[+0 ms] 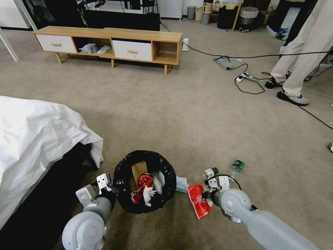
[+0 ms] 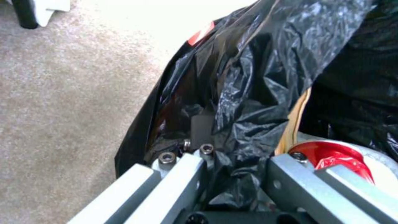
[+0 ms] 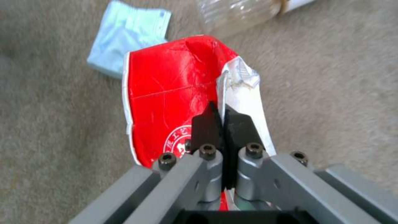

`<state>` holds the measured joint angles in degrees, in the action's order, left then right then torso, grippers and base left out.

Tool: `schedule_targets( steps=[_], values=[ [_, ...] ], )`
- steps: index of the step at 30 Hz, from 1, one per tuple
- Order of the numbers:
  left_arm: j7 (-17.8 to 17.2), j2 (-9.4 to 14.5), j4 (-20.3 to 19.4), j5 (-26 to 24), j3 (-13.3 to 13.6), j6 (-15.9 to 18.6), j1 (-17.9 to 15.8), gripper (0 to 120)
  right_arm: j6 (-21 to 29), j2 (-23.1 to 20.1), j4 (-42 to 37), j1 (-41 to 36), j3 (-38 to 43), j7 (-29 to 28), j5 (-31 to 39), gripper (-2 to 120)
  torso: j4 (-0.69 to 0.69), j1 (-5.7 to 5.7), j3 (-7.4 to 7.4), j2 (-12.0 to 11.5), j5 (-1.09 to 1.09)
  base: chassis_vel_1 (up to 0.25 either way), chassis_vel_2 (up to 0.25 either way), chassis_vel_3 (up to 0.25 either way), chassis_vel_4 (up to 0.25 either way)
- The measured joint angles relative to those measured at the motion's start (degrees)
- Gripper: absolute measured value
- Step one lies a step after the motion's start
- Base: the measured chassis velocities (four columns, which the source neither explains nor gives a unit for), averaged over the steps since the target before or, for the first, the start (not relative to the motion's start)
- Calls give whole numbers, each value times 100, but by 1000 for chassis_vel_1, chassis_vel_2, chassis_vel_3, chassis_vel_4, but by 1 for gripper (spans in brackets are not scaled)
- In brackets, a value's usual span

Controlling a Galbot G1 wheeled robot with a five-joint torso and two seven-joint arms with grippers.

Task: Pick up the trash bin and place the garbage on the floor into it.

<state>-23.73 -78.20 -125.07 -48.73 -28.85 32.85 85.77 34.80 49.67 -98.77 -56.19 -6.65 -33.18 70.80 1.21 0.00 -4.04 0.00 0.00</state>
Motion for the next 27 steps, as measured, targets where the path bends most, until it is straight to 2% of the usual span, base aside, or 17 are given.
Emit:
schedule_targets(
  steps=[13, 19, 20, 21, 22, 23, 27],
  values=[
    [0, 49, -36, 1, 70, 10, -1, 0, -16, -644, -897, -596, 895, -88, 197, 0, 0, 0, 0, 0, 0, 0, 0, 0, 0],
    [0, 105, -73, 1, 106, 16, -3, 0, -58, -1281, -1643, -1336, 1836, -29, 231, 0, -2, 0, 0, 0, 1, 0, 0, 0, 0],
    [0, 105, -73, 1, 106, 16, -3, 0, -58, -1281, -1643, -1336, 1836, -29, 231, 0, -2, 0, 0, 0, 1, 0, 0, 0, 0],
    [-2, 131, -71, 2, 112, 16, -7, 0, -86, -1537, -1924, -1658, 2230, 42, 222, 0, 1, 0, 0, 0, 0, 0, 0, 0, 0],
    [-2, 131, -71, 2, 112, 16, -7, 0, -86, -1537, -1924, -1658, 2230, 42, 222, 0, 1, 0, 0, 0, 0, 0, 0, 0, 0],
    [-2, 155, -58, 2, 123, 16, -14, 0, -104, -1759, -2179, -1912, 2578, 83, 232, 0, 1, 0, -1, 0, 0, 0, 0, 0, 0],
    [-2, 186, -29, 2, 153, 18, -35, 0, -126, -1976, -2501, -2161, 2993, 113, 297, 0, 1, 0, 0, 0, 0, 0, 0, 0, 0]
  ],
)
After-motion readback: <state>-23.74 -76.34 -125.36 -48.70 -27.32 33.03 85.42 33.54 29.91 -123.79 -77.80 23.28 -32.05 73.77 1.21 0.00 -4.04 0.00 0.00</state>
